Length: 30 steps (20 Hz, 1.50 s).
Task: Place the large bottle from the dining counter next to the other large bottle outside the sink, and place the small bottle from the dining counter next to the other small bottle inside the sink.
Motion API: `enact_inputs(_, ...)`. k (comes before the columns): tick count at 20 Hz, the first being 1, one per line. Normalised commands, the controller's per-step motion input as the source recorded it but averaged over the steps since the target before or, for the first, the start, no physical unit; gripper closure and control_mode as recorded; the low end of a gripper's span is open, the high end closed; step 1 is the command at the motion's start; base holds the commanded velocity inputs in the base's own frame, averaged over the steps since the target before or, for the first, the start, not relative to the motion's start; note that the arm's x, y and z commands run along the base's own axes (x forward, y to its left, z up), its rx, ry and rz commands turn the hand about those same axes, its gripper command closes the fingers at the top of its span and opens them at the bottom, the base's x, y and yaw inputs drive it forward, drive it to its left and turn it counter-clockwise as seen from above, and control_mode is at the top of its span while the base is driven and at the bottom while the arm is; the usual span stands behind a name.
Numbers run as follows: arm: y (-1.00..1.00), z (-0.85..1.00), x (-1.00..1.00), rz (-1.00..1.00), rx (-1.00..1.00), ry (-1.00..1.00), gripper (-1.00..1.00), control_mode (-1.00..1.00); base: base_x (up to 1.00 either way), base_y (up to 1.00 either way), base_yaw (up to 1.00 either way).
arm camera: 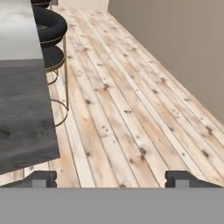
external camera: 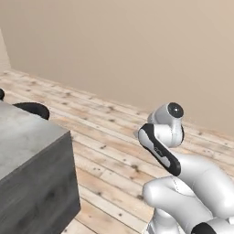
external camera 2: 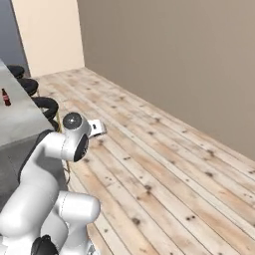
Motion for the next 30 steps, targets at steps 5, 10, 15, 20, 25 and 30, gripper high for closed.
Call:
enact_inputs(5,0.0,0.0,0.0,0.0,0.0,0.0,-1.0,1.0,1.0,-0.8,0.47)
enact_inputs(10,0.0,0.0,0.0,0.0,0.0,0.0,-1.0,1.0,1.0,-0.79,0.49)
enact_inputs(15,0.0,0.0,0.0,0.0,0.0,0.0,-1.0,1.0,0.9,-0.76,0.53)
enact_inputs(20,0.0,0.0,0.0,0.0,0.0,0.0,-1.0,1.0,0.82,-0.74,0.56)
enact_inputs(25,0.0,0.0,0.0,0.0,0.0,0.0,-1.0,1.0,0.84,-0.72,0.57)
enact_inputs(30,0.0,0.0,0.0,0.0,0.0,0.0,-1.0,1.0,0.83,-0.78,0.56)
